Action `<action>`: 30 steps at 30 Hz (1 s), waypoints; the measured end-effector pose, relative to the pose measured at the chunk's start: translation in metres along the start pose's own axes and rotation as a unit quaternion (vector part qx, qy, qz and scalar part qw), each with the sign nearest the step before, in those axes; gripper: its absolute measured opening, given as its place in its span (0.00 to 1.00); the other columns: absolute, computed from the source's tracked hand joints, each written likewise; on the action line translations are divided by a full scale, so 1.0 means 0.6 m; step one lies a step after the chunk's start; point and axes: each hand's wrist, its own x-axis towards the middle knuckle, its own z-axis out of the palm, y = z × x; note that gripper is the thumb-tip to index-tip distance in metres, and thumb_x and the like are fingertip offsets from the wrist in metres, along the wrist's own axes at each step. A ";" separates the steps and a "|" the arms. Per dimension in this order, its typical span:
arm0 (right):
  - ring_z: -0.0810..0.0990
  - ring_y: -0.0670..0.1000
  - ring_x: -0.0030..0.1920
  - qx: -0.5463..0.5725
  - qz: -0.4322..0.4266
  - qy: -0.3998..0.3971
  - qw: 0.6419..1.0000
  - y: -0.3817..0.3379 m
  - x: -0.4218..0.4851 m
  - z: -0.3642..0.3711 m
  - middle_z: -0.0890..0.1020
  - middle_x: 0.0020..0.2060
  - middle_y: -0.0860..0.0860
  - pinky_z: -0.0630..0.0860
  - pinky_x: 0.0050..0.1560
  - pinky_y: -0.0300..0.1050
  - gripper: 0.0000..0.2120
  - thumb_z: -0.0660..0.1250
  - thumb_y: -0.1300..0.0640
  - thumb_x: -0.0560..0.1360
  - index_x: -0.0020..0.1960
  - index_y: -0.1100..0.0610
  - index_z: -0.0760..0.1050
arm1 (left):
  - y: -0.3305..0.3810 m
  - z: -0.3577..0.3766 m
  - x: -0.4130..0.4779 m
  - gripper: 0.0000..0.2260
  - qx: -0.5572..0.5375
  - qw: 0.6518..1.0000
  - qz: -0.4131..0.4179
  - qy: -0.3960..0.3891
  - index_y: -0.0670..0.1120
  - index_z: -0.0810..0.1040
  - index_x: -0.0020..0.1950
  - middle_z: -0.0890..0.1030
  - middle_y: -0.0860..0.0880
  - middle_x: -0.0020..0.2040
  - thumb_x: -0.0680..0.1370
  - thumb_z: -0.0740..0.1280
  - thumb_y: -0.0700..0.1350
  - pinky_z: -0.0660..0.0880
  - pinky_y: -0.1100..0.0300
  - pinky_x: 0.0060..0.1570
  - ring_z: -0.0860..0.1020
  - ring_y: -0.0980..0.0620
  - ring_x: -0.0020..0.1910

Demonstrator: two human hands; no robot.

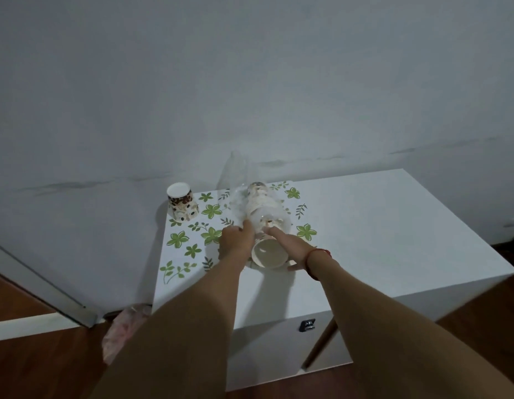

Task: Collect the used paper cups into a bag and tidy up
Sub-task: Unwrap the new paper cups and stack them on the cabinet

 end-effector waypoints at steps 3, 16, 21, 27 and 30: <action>0.77 0.57 0.58 0.011 0.006 0.035 0.999 -0.004 -0.002 0.004 0.76 0.61 0.54 0.78 0.59 0.55 0.43 0.55 0.25 0.64 0.66 0.55 0.71 | -0.012 -0.008 -0.013 0.13 -0.021 0.998 0.011 -0.060 0.45 0.76 0.39 0.84 0.40 0.47 0.75 0.64 0.54 0.80 0.42 0.54 0.82 0.40 0.49; 0.81 0.57 0.51 -0.075 -0.053 -0.054 0.994 -0.051 -0.083 0.044 0.80 0.56 0.56 0.80 0.56 0.51 0.24 0.75 0.51 0.68 0.60 0.60 0.75 | 0.011 -0.111 -0.083 0.15 -0.031 0.987 -0.034 -0.152 0.46 0.74 0.59 0.79 0.43 0.50 0.81 0.53 0.51 0.75 0.50 0.52 0.78 0.44 0.48; 0.82 0.55 0.54 -0.058 -0.143 -0.030 0.988 -0.121 -0.105 0.071 0.82 0.56 0.55 0.80 0.56 0.50 0.21 0.77 0.55 0.67 0.57 0.56 0.75 | 0.071 -0.183 -0.079 0.12 -0.069 0.993 0.029 -0.089 0.46 0.77 0.53 0.77 0.45 0.43 0.79 0.56 0.47 0.71 0.55 0.45 0.75 0.46 0.44; 0.76 0.52 0.53 -0.021 -0.276 0.061 0.959 -0.213 -0.091 0.102 0.78 0.54 0.53 0.75 0.54 0.44 0.34 0.78 0.61 0.65 0.67 0.58 0.68 | 0.142 -0.247 -0.031 0.12 -0.140 0.986 0.083 -0.047 0.46 0.77 0.50 0.81 0.45 0.42 0.79 0.59 0.53 0.77 0.59 0.41 0.79 0.49 0.37; 0.74 0.50 0.50 -0.016 -0.307 0.082 0.948 -0.261 -0.061 0.124 0.77 0.52 0.51 0.72 0.49 0.41 0.34 0.78 0.60 0.65 0.67 0.56 0.68 | 0.162 -0.274 0.015 0.16 -0.129 0.986 0.106 -0.013 0.47 0.77 0.53 0.83 0.44 0.53 0.78 0.62 0.58 0.76 0.47 0.60 0.81 0.44 0.53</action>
